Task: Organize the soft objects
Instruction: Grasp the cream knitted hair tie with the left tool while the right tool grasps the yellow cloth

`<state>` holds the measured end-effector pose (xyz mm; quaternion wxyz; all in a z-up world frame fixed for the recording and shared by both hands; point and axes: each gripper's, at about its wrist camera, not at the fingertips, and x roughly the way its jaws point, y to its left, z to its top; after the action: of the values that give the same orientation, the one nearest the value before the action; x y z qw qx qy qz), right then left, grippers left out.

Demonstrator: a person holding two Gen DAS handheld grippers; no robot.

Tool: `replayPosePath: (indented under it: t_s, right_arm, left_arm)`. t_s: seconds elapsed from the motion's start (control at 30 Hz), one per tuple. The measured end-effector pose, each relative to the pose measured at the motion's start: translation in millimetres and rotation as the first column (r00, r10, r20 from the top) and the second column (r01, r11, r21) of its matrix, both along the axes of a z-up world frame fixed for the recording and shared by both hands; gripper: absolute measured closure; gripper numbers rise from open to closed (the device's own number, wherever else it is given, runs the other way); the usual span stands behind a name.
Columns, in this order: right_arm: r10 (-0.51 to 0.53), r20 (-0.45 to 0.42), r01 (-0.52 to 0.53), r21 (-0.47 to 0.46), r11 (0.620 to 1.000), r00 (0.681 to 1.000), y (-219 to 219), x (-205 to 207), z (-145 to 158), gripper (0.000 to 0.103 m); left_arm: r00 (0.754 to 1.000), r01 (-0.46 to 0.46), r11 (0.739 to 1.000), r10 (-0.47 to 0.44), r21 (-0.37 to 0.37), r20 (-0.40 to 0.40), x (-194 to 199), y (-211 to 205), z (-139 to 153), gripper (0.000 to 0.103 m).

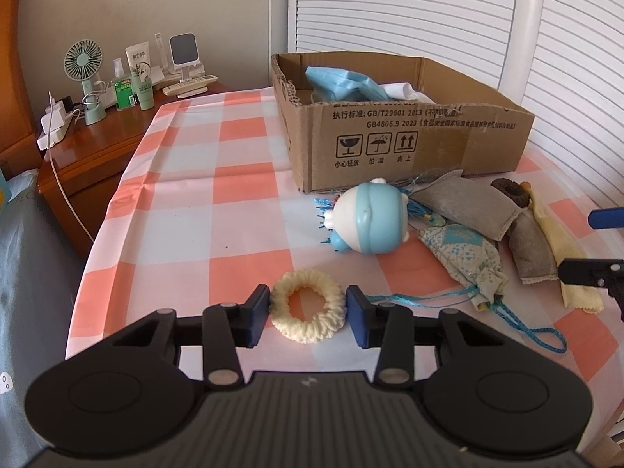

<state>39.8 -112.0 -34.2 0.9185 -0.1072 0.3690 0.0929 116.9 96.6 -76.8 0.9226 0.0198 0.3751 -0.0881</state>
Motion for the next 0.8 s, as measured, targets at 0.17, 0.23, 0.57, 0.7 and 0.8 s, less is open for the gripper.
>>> replayPosePath:
  t_s: [0.17,0.23,0.57,0.7,0.8]
  right_arm:
    - [-0.037,0.003,0.037,-0.045,0.998,0.999,6.3,13.6,-3.0,0.006]
    - [-0.052,0.006,0.053,-0.065,0.996,0.999,3.8,13.3,-4.0,0.007]
    - [-0.167,-0.001,0.167,-0.043,0.985,0.986,-33.5,3.0,1.4,0.019]
    - [-0.156,-0.024,0.155,-0.044,0.987,0.987,-33.9,9.8,-6.1,0.024]
    - [-0.135,-0.023,0.134,-0.037,0.990,0.991,-30.9,14.6,-11.5,0.028]
  left_arm:
    - [1.000,0.001,1.000,-0.001,0.000,0.000,-0.3,0.2,-0.2,0.061]
    - [1.000,0.003,1.000,-0.003,-0.001,-0.002,-0.3,0.4,-0.2,0.061]
    - [1.000,0.015,1.000,-0.015,-0.001,-0.005,0.8,0.1,0.1,0.062]
    - [1.000,0.023,1.000,-0.023,0.000,-0.008,1.6,-0.1,0.4,0.061]
    - [0.999,0.032,0.999,-0.032,0.003,-0.010,2.5,-0.2,0.6,0.061]
